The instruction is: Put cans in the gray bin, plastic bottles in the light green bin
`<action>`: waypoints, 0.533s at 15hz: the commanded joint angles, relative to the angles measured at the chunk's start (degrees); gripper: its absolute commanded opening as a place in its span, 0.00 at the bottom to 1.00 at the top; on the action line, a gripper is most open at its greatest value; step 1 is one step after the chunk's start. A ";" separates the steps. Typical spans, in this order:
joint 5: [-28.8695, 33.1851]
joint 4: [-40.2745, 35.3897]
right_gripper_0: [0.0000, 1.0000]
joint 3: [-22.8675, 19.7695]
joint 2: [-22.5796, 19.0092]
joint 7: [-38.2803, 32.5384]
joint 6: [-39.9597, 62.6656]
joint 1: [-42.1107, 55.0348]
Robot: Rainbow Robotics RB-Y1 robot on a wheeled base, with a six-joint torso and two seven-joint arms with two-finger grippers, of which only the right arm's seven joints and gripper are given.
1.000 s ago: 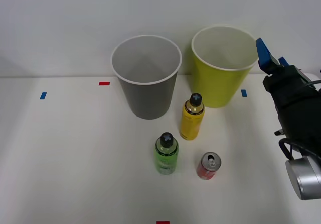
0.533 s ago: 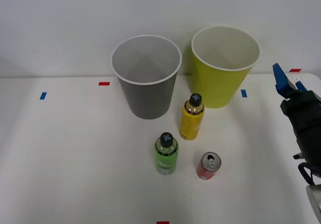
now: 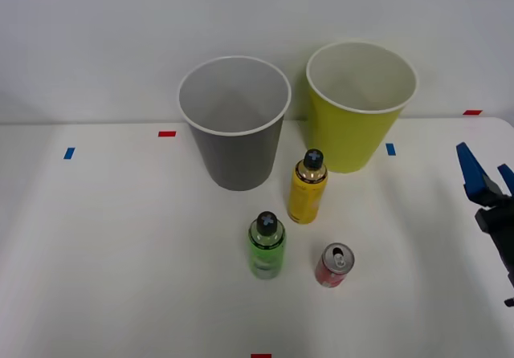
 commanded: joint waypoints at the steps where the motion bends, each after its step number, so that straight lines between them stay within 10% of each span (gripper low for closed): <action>1: 2.70 0.11 1.00 0.70 2.93 -0.22 -5.42 6.03; 8: 3.23 6.43 1.00 3.78 8.64 0.57 -18.25 9.72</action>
